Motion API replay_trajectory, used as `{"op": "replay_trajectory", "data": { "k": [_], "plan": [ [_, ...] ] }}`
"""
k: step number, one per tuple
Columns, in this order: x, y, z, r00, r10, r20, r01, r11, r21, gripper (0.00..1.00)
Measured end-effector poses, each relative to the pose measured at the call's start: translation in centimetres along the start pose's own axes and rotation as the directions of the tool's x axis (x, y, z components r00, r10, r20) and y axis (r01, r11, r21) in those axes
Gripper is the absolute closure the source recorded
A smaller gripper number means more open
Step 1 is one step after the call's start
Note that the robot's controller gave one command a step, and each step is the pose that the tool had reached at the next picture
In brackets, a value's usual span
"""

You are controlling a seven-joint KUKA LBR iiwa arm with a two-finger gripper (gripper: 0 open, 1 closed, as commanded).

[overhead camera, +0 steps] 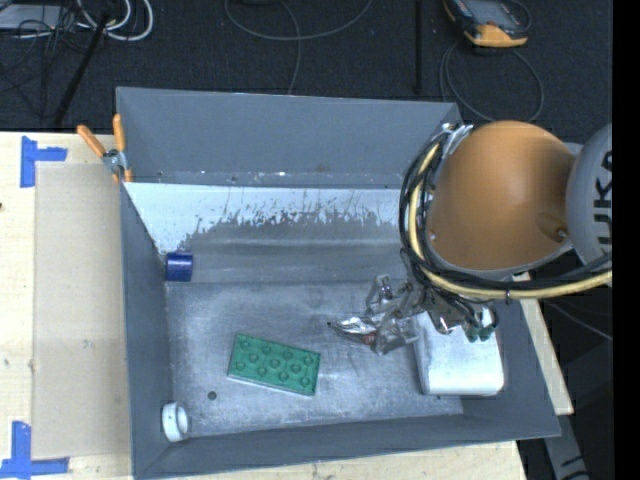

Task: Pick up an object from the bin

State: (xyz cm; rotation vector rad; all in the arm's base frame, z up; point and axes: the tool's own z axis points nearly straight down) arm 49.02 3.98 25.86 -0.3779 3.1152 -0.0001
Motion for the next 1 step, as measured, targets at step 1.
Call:
{"op": "replay_trajectory", "data": {
  "k": [1],
  "plan": [
    [-4.68,-1.51,0.38,0.964,-0.267,-0.001,0.267,0.964,-0.001,1.00]
  ]
}}
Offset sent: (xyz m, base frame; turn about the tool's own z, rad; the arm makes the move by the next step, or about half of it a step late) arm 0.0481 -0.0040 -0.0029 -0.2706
